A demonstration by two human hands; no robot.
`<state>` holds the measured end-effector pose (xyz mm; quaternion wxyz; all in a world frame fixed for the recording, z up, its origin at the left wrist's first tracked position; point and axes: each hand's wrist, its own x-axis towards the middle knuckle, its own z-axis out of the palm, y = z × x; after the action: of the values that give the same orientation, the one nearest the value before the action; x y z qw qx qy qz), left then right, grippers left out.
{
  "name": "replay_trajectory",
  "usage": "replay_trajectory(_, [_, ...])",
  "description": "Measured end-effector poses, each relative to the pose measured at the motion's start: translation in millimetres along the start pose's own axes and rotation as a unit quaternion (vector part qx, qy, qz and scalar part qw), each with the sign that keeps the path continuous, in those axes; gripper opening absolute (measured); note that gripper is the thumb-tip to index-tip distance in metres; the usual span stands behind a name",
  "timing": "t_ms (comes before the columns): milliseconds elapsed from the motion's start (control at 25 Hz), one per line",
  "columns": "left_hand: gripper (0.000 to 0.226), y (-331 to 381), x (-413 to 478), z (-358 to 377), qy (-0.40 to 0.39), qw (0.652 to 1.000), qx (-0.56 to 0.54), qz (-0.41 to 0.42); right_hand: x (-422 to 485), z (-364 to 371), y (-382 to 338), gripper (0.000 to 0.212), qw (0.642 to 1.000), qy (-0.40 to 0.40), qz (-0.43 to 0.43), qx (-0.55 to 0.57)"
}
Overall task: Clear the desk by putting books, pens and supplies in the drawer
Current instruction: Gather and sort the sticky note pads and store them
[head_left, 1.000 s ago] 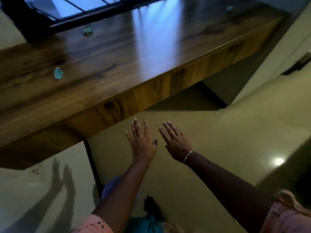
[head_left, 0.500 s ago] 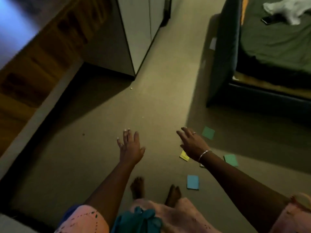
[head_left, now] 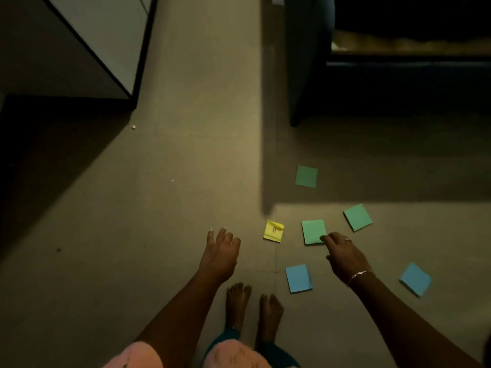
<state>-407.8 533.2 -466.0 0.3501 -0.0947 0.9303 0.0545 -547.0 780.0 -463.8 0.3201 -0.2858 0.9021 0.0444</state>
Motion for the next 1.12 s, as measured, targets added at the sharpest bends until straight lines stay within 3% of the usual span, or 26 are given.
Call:
replay_trajectory(360, [0.041,29.7,218.1,148.5,0.029,0.981,0.098,0.167,161.2,181.2,73.2,0.038,0.997,-0.034,0.019,-0.065])
replay_trajectory(480, [0.043,48.3,283.7,181.6,0.04,0.969,0.113,0.214,208.7,221.4,92.1,0.033,0.993,-0.041,-0.035,-0.101])
replay_trajectory(560, [0.049,63.8,315.8,199.6,0.046,0.965,0.122,0.227,234.7,236.6,100.3,0.045,0.989,-0.031,-0.043,-0.135])
replay_trajectory(720, [0.066,83.5,345.0,221.4,0.035,0.97,0.116,0.213,269.3,257.3,114.0,0.062,0.989,-0.016,-0.039,-0.144])
replay_trajectory(920, [0.053,94.7,353.6,225.2,0.043,0.988,0.052,0.138,286.5,267.4,111.6,0.077,0.989,-0.037,0.035,-0.137])
replay_trajectory(1120, [0.041,91.5,325.1,224.0,0.028,0.995,-0.046,0.079,267.5,261.2,113.6,0.043,0.987,-0.047,0.08,-0.135])
